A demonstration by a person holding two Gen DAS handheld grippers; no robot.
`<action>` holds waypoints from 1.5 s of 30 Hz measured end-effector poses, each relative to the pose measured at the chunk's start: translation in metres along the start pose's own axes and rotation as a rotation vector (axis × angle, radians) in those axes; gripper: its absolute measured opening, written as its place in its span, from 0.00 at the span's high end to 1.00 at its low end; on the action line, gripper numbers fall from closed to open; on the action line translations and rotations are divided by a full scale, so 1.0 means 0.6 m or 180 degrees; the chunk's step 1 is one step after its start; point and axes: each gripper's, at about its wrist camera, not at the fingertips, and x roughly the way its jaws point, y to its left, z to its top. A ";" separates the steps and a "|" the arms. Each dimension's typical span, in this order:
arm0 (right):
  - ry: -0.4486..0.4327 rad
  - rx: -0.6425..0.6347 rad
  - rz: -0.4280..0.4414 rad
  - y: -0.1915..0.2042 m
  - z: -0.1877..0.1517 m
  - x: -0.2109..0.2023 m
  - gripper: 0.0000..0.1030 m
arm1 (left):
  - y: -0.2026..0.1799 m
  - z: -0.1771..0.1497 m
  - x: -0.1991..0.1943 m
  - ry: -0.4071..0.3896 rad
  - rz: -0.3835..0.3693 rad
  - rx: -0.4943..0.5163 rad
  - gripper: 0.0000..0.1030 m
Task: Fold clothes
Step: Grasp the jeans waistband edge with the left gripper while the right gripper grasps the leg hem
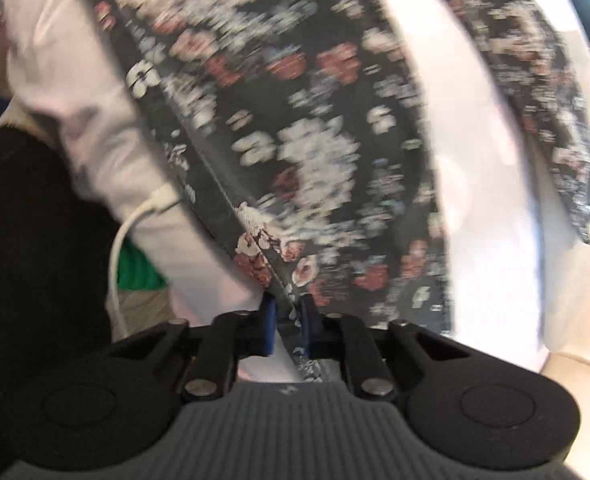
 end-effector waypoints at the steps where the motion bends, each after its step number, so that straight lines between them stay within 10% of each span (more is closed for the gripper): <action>1: -0.0056 0.0075 -0.0081 -0.010 0.001 -0.009 0.90 | 0.012 0.002 -0.006 -0.0031 -0.0040 -0.0139 0.96; 10: -0.0533 0.0801 -0.0949 -0.115 0.030 -0.098 0.91 | 0.115 0.027 -0.089 -0.0526 -0.0059 -0.1129 0.98; 17: -0.0703 0.1171 -0.1385 -0.220 0.104 -0.134 0.91 | 0.191 0.079 -0.111 -0.0653 0.0119 -0.1266 0.98; 32: -0.0528 0.1279 -0.1613 -0.404 0.312 -0.053 0.93 | 0.351 0.247 0.006 -0.0455 0.0515 -0.1458 0.98; 45: -0.0160 0.1098 -0.1385 -0.474 0.441 0.090 0.92 | 0.415 0.316 0.220 -0.0132 0.0244 -0.1470 0.93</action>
